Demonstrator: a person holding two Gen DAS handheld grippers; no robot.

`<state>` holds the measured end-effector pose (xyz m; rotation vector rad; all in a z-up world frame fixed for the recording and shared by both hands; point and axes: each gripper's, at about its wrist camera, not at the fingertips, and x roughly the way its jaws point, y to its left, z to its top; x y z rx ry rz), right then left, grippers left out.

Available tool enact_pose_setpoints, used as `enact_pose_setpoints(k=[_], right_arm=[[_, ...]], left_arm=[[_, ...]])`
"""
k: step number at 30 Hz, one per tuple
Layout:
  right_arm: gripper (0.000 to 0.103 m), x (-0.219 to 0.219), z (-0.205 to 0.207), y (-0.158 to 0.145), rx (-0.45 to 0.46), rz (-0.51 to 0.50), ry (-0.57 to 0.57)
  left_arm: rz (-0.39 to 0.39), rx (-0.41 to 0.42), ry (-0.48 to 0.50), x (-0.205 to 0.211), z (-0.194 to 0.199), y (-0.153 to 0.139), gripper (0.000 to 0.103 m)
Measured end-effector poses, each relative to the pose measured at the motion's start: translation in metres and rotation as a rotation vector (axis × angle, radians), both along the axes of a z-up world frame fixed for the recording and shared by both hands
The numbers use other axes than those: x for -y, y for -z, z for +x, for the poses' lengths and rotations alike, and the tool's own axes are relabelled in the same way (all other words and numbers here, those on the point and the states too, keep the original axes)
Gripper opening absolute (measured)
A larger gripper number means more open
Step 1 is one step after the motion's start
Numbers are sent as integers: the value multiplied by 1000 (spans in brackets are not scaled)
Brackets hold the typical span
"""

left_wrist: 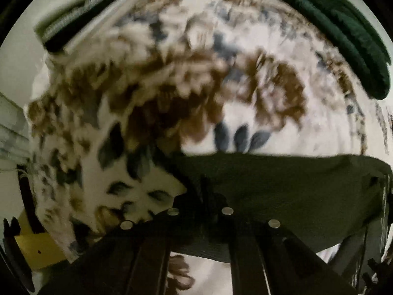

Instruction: Fold small clothes

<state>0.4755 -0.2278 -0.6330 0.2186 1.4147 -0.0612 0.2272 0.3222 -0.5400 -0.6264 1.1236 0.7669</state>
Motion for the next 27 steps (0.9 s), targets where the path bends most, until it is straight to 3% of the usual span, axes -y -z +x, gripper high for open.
enact_pose_setpoints(k=[4,6,8,12,17,21,24,27], right_arm=[[69,21,5,-10,12,20,9],[69,29,17,-12,5,53,28],[69,50,18,-14,-3,82,48],[68,92,22,-22,17,104,73],[68,175,13,-19,1,124,146],[68,252,4,-14,-26,119,204],[68,297,0,-10,-44,116,230],[69,335,-6,-10,-49,131,238]], left_arm=[[143,47,78,28,17,-62,3],[178,79,149,49,37,-91,3],[214,105,231,91,57,-113,3],[193,158,396,178,104,-137,3],[118,206,571,320,168,-144,3],[58,211,699,443,208,-132,4],[6,193,746,499,220,-119,4],[13,197,771,544,220,-119,8]])
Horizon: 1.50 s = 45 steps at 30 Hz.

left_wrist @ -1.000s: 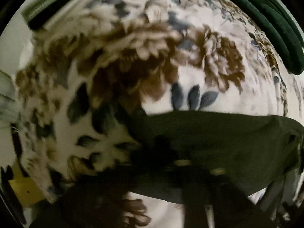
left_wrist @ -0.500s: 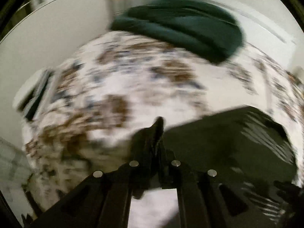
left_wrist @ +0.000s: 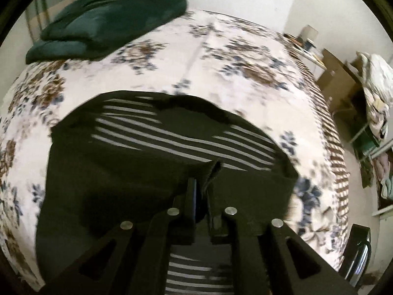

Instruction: Fold small clothes

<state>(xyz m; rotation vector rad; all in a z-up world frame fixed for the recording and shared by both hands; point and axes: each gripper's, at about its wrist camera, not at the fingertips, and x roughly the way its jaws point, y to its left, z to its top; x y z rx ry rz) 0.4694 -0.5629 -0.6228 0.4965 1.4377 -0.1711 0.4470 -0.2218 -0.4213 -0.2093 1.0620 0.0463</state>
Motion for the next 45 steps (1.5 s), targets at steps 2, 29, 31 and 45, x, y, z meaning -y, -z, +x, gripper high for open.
enact_pose_setpoints(k=[2,29,31,45], right_arm=[[69,20,-4,-1,4,19,3],[8,-161,104,47,20,150,-267],[3,-151,96,28,73,110,-215],[2,-52,75,-10,80,-85,-83]], left_arm=[[12,17,4,12,-4,-3,8],[359,-133,-564,-243,-120,68,88],[348,-123,-556,-244,-114,68,88],[287,-91,-458,-243,-61,72,88]])
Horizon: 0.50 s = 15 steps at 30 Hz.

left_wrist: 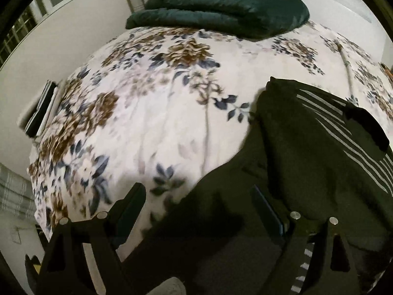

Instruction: Fold small clothes

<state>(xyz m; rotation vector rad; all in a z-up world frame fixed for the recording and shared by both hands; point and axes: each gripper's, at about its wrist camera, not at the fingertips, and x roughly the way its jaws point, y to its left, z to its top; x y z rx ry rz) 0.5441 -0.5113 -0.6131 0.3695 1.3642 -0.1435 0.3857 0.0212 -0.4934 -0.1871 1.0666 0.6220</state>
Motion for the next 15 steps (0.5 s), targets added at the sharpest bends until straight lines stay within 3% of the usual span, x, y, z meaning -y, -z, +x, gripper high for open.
enact_pose_setpoints(k=[4,8,11,15], right_arm=[[7,2,5,21,-121,1,-47],[37,-9,9,-8,-52,24,-67],[38,-32,26,-24,3,97,-124],[39,-75,67,-11,-19,141,-212]], left_arm=[[2,-9,41,-3,15,2,88],[2,-19,76,-13,28,5,88],[-33,-39,74,-25,34,13,88],[-94,-51,63,-37,42,29,88]])
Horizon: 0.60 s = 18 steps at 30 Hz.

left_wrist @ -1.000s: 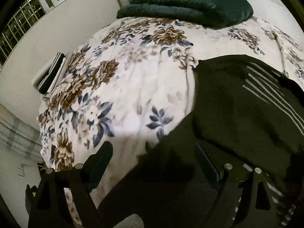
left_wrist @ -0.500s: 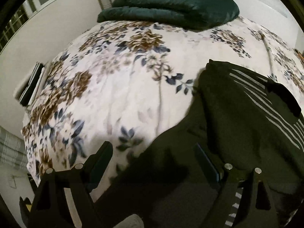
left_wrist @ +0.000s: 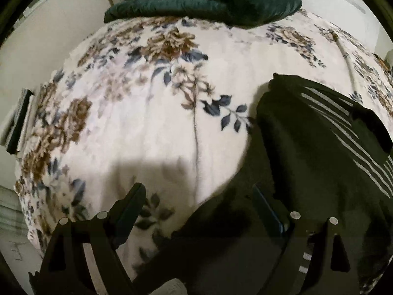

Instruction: Fold small clothes

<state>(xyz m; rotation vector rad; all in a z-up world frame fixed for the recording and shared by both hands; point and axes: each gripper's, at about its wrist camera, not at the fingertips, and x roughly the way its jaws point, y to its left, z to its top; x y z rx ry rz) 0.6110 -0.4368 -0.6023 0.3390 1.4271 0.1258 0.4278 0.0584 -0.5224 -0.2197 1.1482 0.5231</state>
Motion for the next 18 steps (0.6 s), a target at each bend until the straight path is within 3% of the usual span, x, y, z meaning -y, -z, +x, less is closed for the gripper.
enact_pose_setpoints(k=[4,6,8,11,13,17,18], right_arm=[[38,-35,41,38,-76,0,-103],[39,-48,42,46,-81,-3,-160],[38,-60,41,62,-98,-64,-231],[38,-61,40,78,-97,-152,-243],[38,-55,39,70,-96,-141,-187],[39,-23,19,28,-68,-80,-56],[44,-11,9,16,-61,-68,-25]], left_arm=[[-43,-9,5,-1,14,14,88],[-41,-8,24,2,26,19,88],[-26,-5,40,3,39,24,88],[16,-65,92,3,68,47,88],[9,-85,100,0,78,53,88],[-1,-37,134,1,67,21,88],[-3,-23,141,5,60,12,88]])
